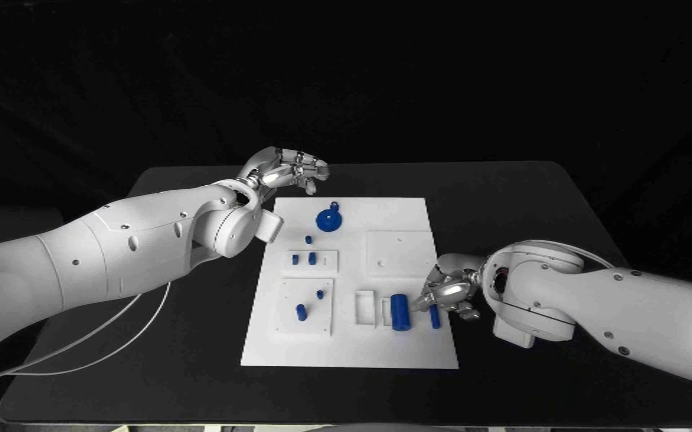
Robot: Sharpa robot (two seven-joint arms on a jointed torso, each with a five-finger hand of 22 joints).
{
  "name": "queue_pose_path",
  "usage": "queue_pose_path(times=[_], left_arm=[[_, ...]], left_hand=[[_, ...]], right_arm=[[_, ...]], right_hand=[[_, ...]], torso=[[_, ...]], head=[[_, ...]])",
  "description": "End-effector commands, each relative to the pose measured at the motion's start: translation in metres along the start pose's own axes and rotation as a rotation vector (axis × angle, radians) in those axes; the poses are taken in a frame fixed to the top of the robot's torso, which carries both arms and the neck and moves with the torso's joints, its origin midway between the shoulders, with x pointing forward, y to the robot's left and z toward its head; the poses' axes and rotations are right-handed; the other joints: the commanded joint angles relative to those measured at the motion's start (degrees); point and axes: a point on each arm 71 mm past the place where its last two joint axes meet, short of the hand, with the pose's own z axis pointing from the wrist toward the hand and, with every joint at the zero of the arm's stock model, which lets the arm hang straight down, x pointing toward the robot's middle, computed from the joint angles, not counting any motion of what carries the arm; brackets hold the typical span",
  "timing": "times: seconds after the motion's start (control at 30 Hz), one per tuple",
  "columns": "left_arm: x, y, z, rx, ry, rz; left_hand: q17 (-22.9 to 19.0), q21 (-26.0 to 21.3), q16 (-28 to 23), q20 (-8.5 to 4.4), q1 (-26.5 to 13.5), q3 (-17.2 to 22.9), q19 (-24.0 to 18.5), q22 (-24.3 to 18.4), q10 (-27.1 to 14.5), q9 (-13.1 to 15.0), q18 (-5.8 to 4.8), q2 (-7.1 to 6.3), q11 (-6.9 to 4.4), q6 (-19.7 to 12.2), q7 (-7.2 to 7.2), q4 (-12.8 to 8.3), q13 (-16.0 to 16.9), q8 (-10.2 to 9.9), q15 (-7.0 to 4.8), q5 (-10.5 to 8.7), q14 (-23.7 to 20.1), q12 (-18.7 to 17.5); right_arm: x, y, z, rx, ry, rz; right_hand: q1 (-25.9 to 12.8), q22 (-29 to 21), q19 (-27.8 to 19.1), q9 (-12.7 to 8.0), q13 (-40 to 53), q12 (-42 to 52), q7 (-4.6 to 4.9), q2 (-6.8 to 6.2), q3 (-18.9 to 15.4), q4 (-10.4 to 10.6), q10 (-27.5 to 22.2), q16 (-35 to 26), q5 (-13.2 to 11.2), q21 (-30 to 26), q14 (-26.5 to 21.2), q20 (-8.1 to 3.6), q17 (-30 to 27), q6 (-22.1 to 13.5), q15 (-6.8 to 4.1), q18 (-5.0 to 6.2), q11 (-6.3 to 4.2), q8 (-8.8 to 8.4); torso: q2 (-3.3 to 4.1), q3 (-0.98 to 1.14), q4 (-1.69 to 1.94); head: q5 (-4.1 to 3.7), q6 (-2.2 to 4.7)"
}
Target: Assemble the parts on the task board
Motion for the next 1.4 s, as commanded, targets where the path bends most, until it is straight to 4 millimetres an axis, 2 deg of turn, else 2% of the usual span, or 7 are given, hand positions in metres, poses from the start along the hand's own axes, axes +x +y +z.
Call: queue_pose_path(times=[0.03, 0.23, 0.37, 0.8, 1.1, 1.4], left_arm=[[0.005, -0.002, 0.000, 0.017, 0.025, -0.021], [0.005, -0.002, 0.000, 0.018, 0.028, -0.022], [0.005, -0.002, -0.001, 0.017, 0.027, -0.022], [0.005, -0.002, -0.001, 0.016, 0.032, -0.024], [0.007, -0.002, -0.001, 0.016, 0.038, -0.026], [0.008, -0.002, -0.001, 0.014, 0.039, -0.026]], left_hand=[[-0.3, -0.6, -0.9, 0.33, -1.0, -0.2, -0.6, 0.1, -0.6, -0.1, 0.98, -0.02, 0.15, -0.4, 0.09, 0.3, -0.2, 0.0, 0.47, -0.38, -0.6, -0.1], [-0.6, -1.5, -2.4, 0.76, -2.0, -0.4, -1.2, 0.1, -1.0, -0.1, 0.97, -0.33, 0.32, -0.6, 0.16, 0.9, -0.3, 0.0, 0.91, -0.77, -1.0, 0.0], [-0.6, -1.6, -2.5, 0.79, -2.1, -0.4, -1.2, 0.1, -1.0, -0.2, 0.98, -0.35, 0.33, -0.7, 0.18, 0.9, -0.4, 0.0, 0.93, -0.80, -1.0, 0.0], [-0.6, -1.6, -2.6, 0.79, -2.3, -0.4, -1.1, 0.1, -1.0, -0.2, 1.05, -0.32, 0.34, -0.7, 0.20, 1.1, -0.4, 0.0, 0.92, -0.81, -0.8, 0.0], [-0.5, -1.6, -2.6, 0.78, -2.3, -0.4, -1.0, 0.2, -1.1, -0.2, 1.08, -0.29, 0.34, -0.8, 0.20, 1.1, -0.4, 0.0, 0.90, -0.81, -0.7, 0.0], [-0.5, -1.6, -2.6, 0.78, -2.3, -0.4, -1.0, 0.2, -1.1, -0.2, 1.10, -0.26, 0.34, -0.8, 0.20, 1.1, -0.4, 0.0, 0.89, -0.80, -0.6, 0.0]], right_arm=[[0.002, 0.002, 0.002, 0.013, -0.011, 0.017], [0.003, 0.007, 0.007, 0.015, -0.008, 0.011], [0.003, 0.009, 0.010, 0.016, -0.005, 0.009], [0.019, 0.010, 0.026, 0.030, 0.040, 0.018], [0.025, 0.011, 0.034, 0.032, 0.046, 0.022], [0.030, 0.016, 0.037, 0.028, 0.062, 0.014]], right_hand=[[-0.8, 1.3, -0.2, 0.1, 0.1, 0.3, 0.59, -0.20, 0.0, 0.6, -0.3, 0.2, -0.2, 0.4, -0.3, -0.23, 0.1, 0.2, 0.14, 5.99, 0.09, -0.21], [-2.3, 1.2, -0.2, 0.4, 0.5, 0.3, 0.69, -0.94, 0.1, 2.0, -0.3, 0.2, -0.2, 0.8, -0.2, -0.38, 0.4, -0.2, 0.23, 5.99, 0.19, -0.48], [-2.6, 1.2, -0.2, 0.5, 0.6, 0.3, 0.71, -1.03, 0.1, 2.3, -0.3, 0.2, -0.2, 0.9, -0.2, -0.43, 0.5, -0.3, 0.25, 5.99, 0.21, -0.52], [-2.9, 1.2, -0.3, 0.6, 0.7, 0.3, 0.72, -1.00, 0.1, 2.6, -0.3, 0.2, -0.2, 1.0, -0.2, -0.49, 0.6, -0.3, 0.26, 5.99, 0.21, -0.56], [-2.9, 1.2, -0.3, 0.7, 0.8, 0.3, 0.71, -0.94, 0.0, 2.6, -0.3, 0.2, -0.2, 1.1, -0.2, -0.51, 0.7, -0.3, 0.26, 5.99, 0.21, -0.56], [-2.6, 1.2, -0.5, 0.9, 1.0, 0.3, 0.65, -0.58, 0.0, 2.0, -0.3, 0.2, -0.2, 1.3, -0.2, -0.59, 0.8, -0.1, 0.21, 5.99, 0.16, -0.50]], torso=[[-0.25, -0.24, -0.03], [-0.12, -0.26, -0.03], [-0.06, -0.23, -0.08], [0.03, -0.24, -0.05], [0.07, -0.29, -0.14], [0.04, -0.31, -0.16]], head=[[-0.41, -0.33], [-0.77, -0.44], [-0.52, -0.56], [0.10, -1.20], [0.21, -1.75], [0.19, -1.85]])
